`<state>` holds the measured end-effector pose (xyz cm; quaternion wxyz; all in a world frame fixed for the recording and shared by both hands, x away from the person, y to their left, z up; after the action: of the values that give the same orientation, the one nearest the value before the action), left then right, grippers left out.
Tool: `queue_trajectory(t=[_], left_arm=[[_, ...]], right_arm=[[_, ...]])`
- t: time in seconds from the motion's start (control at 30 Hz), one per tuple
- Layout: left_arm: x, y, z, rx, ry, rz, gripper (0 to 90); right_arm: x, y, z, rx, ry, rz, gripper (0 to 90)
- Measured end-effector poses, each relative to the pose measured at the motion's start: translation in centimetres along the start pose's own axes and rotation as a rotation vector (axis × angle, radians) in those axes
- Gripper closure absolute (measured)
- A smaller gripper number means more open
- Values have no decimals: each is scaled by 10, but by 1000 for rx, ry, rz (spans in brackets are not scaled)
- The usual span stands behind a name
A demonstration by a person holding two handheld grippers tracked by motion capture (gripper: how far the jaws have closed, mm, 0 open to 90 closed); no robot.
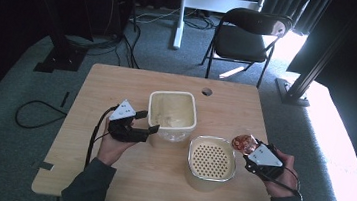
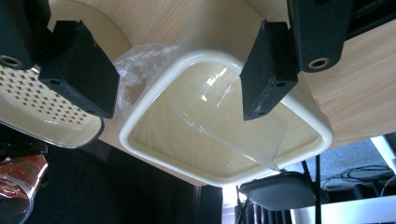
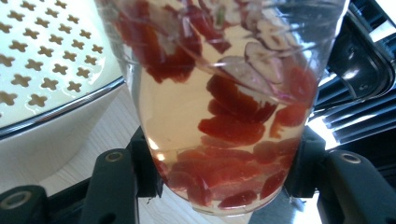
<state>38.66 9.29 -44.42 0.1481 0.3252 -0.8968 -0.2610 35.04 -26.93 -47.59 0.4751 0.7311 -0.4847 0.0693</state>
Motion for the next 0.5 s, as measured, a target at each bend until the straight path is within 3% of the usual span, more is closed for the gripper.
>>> queue_trajectory(t=[0.03, 0.13, 0.17, 0.23, 0.33, 0.4, 0.5], left_arm=[[0, 0, 0, 0, 0, 0, 287], [0, 0, 0, 6, 2, -3, 286], [0, 0, -1, 8, 3, -1, 287], [-1, 0, 0, 6, 5, -2, 287], [-2, -1, 0, 1, 4, -2, 287], [-2, -1, 0, 5, 7, -2, 287], [-3, 0, 0, 10, 10, -5, 287]], right_arm=[[0, 1, -1, -11, 26, 16, 433], [0, 1, -2, -16, 39, 24, 434], [-1, 2, -3, -34, 83, 56, 434], [-1, 2, -4, -47, 113, 71, 433], [-2, 2, -5, -52, 128, 80, 433], [-2, 3, -8, -81, 204, 129, 434], [-1, 4, -10, -98, 247, 155, 434]])
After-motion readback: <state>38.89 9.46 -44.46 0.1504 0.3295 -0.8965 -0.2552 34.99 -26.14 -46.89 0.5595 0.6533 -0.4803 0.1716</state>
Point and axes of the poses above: each handheld gripper's, and its own axes: y roughly backward along the jaws, z roughly out of its underside, x roughly to its right, the point moved 8 cm from there along -y, roughly forward along the jaws, and after that the axes turned 11 degrees about -x, right-handed, at the moved point
